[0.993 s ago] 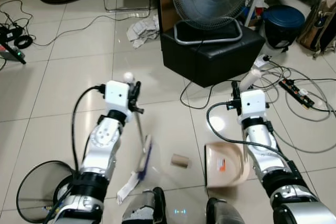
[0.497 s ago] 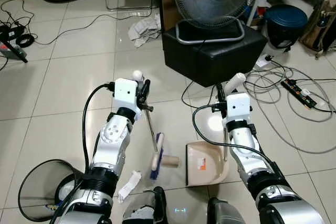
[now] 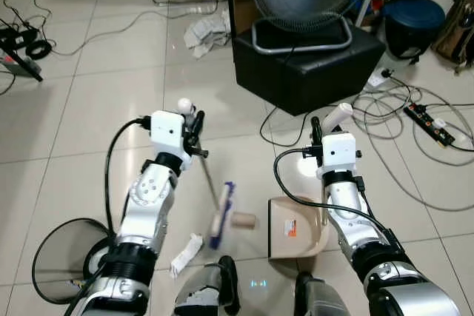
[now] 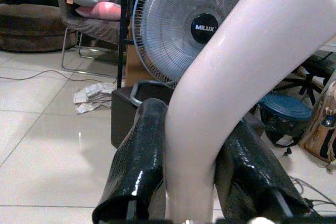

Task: Sweep floor

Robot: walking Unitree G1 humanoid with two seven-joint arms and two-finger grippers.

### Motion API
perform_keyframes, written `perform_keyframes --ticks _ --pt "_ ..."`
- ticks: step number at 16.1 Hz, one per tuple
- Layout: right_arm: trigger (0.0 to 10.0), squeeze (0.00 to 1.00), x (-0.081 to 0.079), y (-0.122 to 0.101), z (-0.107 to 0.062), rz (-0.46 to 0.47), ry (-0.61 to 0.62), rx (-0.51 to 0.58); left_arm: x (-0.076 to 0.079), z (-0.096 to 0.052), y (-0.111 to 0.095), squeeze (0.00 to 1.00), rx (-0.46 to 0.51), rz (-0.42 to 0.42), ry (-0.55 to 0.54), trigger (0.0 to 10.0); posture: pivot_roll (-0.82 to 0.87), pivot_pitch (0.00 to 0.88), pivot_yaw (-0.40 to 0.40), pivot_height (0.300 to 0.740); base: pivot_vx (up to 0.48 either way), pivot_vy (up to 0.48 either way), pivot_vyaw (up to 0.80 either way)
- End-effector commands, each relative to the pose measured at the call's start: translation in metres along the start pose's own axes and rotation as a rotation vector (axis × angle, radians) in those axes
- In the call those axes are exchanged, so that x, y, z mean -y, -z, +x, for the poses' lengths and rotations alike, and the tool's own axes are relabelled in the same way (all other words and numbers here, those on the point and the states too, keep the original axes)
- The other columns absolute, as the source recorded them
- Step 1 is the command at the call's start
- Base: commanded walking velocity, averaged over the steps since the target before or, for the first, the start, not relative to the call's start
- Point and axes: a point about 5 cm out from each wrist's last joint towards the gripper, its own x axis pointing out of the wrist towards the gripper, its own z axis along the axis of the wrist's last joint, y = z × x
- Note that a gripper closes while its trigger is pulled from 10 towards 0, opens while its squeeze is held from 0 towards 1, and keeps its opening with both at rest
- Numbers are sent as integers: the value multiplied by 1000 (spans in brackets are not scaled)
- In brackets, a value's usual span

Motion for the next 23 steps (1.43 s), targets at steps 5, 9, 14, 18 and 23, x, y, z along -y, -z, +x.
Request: perform_keyframes --ticks 5,9,14,18,23 --pt "10000 0 -9 5 -7 9 3 -31 8 -2 10 0 -59 -214 -65 10000 159 314 132 740 0 0 0" --pt "10000 0 -12 -1 -2 68 23 -8 13 7 4 0 -51 -428 -144 10000 153 299 131 740 0 0 0" --pt "10000 0 -13 -2 -2 97 39 -6 19 13 -7 0 -29 -504 -112 10000 140 279 128 740 0 0 0" --pt "10000 0 -6 1 -4 83 47 -13 18 19 -38 0 96 -310 44 10000 137 284 127 740 0 0 0" --pt "10000 0 -5 6 -10 73 38 -31 -18 31 -76 0 232 -161 72 10000 133 282 123 740 0 0 0"
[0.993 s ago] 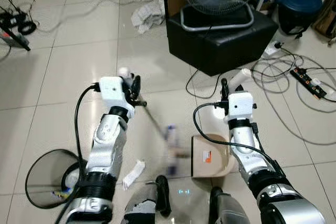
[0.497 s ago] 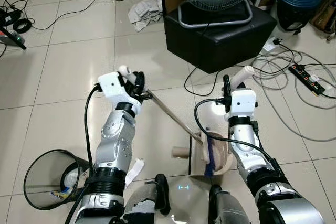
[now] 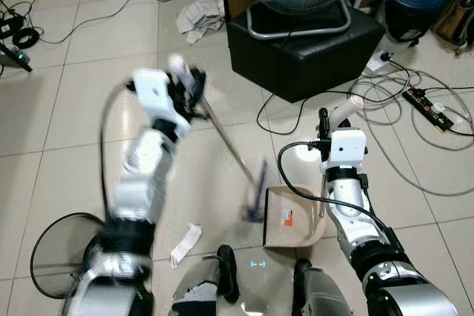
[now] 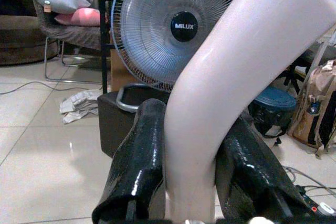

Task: Sweep floor

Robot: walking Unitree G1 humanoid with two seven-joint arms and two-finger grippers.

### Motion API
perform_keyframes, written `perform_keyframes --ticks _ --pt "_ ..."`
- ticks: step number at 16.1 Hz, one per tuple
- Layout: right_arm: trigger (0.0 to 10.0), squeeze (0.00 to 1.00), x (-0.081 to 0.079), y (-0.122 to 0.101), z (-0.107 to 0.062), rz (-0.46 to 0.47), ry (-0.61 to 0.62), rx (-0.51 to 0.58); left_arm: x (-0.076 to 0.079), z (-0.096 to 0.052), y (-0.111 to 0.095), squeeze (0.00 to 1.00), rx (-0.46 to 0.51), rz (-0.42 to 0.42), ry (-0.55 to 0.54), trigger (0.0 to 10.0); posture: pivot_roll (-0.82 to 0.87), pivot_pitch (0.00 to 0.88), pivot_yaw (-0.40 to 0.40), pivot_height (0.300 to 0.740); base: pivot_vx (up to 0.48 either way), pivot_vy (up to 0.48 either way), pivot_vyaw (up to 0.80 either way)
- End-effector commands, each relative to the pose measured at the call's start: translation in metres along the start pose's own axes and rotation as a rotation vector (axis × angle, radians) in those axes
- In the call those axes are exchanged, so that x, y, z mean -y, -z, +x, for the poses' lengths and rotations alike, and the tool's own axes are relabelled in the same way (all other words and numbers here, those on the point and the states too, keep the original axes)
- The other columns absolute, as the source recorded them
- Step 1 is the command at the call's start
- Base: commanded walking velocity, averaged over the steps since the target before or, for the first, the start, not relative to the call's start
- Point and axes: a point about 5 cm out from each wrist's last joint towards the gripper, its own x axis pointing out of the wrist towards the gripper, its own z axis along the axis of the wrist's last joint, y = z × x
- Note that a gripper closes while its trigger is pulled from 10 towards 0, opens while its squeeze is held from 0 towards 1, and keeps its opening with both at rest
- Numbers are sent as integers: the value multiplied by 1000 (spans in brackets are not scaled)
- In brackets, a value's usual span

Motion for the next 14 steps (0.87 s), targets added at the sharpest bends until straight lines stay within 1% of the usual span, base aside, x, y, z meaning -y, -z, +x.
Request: perform_keyframes --ticks 1,2,3,5,6,7,8,9,11,14 --pt "10000 0 -5 15 -15 5 -24 -91 -8 0 -8 0 40 27 3 10000 135 288 124 740 0 0 0" --pt "10000 0 -5 16 -16 4 -25 -95 -15 0 -6 0 27 47 -20 10000 134 285 126 740 0 0 0" --pt "10000 0 -6 16 -16 4 -25 -96 -21 -2 -2 0 4 96 -40 10000 133 287 126 740 0 0 0" --pt "10000 0 -6 16 -16 4 -24 -98 -37 -9 12 0 -69 240 -87 10000 131 295 133 740 0 0 0" --pt "10000 0 -5 16 -16 4 -20 -98 -44 -15 19 0 -103 289 -114 10000 126 294 134 740 0 0 0" --pt "10000 0 -4 16 -16 6 -12 -96 -48 -19 25 0 -131 315 -133 10000 125 291 133 740 0 0 0" --pt "10000 0 -3 16 -16 7 -7 -94 -47 -23 32 0 -150 306 -134 10000 122 287 132 740 0 0 0" --pt "10000 0 -2 16 -15 7 -6 -92 -43 -29 45 0 -182 280 -135 10000 121 287 131 740 0 0 0" --pt "10000 0 -5 15 -16 16 -25 -83 -32 -35 65 0 -223 245 -138 10000 117 290 128 740 0 0 0" --pt "10000 0 -9 15 -18 5 -50 -81 -17 -39 81 0 -253 188 -136 10000 119 283 129 740 0 0 0"
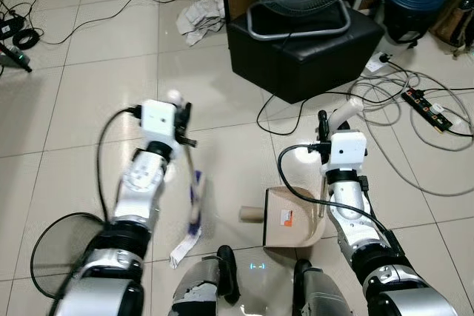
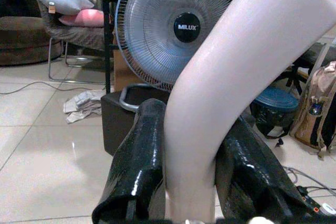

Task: Sweep floor

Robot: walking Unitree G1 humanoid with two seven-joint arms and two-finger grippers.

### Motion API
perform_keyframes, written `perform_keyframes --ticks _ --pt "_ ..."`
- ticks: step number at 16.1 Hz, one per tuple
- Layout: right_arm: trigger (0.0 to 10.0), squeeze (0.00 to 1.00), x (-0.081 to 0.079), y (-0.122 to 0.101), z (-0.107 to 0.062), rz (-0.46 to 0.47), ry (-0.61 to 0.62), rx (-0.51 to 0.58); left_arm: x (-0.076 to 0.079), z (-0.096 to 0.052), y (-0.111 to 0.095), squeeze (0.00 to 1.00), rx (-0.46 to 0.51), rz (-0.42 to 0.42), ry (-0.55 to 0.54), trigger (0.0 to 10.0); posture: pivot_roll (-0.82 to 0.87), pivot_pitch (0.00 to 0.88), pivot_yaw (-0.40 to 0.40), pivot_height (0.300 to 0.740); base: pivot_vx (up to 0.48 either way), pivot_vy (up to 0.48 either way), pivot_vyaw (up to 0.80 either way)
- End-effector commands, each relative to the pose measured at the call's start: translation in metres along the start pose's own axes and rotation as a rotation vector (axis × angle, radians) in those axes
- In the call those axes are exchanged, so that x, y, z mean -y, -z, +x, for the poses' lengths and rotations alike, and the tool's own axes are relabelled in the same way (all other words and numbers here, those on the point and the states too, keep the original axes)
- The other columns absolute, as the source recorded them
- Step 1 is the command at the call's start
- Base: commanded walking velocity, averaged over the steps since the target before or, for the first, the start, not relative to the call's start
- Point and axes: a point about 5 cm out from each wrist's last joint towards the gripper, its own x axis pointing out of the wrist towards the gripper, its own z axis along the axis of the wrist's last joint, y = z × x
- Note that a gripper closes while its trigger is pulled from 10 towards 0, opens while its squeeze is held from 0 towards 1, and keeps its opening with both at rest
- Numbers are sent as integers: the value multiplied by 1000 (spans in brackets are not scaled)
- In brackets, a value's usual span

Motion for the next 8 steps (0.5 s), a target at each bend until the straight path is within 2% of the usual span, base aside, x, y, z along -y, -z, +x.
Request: perform_keyframes --ticks 1,2,3,4,5,8 --pt "10000 0 -9 13 -14 3 -36 -81 2 -9 16 0 -61 -27 -9 10000 119 283 129 740 0 0 0" --pt "10000 0 -9 14 -15 1 -35 -87 13 -10 22 0 -88 -88 -6 10000 119 279 130 740 0 0 0" --pt "10000 0 -10 15 -15 1 -35 -88 16 -10 23 0 -92 -107 -5 10000 116 275 130 740 0 0 0" --pt "10000 0 -10 15 -15 1 -34 -91 21 -10 26 0 -111 -209 -39 10000 116 275 131 740 0 0 0" --pt "10000 0 -9 15 -14 1 -34 -94 23 -8 26 0 -115 -289 -67 10000 114 278 131 740 0 0 0" --pt "10000 0 -8 15 -14 -1 -31 -94 30 -2 20 0 -85 -436 -82 10000 102 262 126 740 0 0 0"
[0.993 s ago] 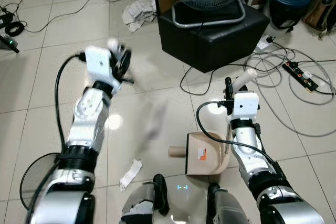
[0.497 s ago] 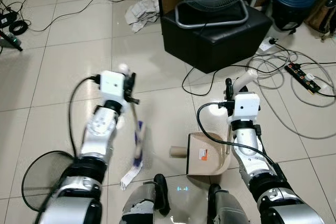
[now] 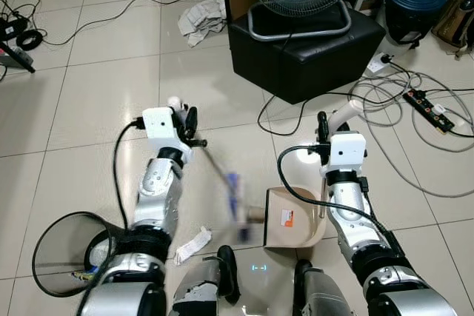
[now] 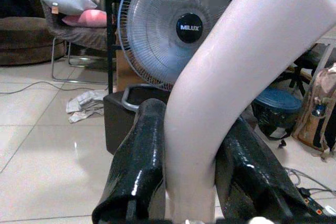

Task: Sweep floor

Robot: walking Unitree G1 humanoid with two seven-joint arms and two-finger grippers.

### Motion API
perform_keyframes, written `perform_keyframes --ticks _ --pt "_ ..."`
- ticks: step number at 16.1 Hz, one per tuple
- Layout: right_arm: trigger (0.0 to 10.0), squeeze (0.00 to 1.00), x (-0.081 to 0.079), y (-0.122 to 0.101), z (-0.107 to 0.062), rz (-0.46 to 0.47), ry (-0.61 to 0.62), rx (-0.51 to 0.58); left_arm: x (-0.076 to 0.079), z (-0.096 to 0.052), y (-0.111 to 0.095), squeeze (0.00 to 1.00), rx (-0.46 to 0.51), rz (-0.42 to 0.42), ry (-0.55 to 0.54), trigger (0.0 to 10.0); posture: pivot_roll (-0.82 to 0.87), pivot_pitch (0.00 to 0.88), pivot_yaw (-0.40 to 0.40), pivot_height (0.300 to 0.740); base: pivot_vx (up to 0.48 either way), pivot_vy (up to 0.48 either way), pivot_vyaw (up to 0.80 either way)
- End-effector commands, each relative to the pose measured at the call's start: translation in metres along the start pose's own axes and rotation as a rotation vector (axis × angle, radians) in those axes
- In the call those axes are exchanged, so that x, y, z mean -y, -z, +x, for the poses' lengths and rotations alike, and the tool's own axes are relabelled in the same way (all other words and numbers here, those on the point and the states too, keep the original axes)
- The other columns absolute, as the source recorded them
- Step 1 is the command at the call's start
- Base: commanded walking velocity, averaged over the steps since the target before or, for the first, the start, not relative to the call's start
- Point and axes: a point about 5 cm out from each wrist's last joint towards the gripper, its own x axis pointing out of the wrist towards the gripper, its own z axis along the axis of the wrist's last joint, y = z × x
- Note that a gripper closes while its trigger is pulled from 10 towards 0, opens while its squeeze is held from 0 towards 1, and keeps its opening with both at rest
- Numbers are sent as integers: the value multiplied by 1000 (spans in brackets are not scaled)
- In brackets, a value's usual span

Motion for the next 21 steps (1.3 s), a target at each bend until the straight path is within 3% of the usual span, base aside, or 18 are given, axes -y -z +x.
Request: perform_keyframes --ticks 1,3,7,11,13,15,17,21 --pt "10000 0 -7 15 -14 3 -28 -92 7 -4 14 0 -63 -133 9 10000 104 260 126 740 0 0 0" --pt "10000 0 -4 16 -14 5 -14 -100 13 -1 8 0 -43 -192 34 10000 104 263 129 740 0 0 0" --pt "10000 0 4 15 -13 21 17 -94 21 2 3 0 -39 -229 101 10000 101 257 130 740 0 0 0" --pt "10000 0 23 4 -11 32 31 -8 19 4 -22 0 41 -67 233 10000 89 249 134 740 0 0 0" --pt "10000 0 37 -4 -14 -15 12 57 5 10 -54 0 151 30 227 10000 85 235 133 740 0 0 0" --pt "10000 0 40 -6 -14 -15 15 63 -8 12 -66 0 175 116 204 10000 84 227 130 740 0 0 0" --pt "10000 0 40 -7 -12 -2 19 63 -24 7 -66 0 150 229 214 10000 86 210 124 740 0 0 0" --pt "10000 0 34 -11 -4 16 10 64 -34 0 -51 0 106 296 166 10000 82 197 125 740 0 0 0"
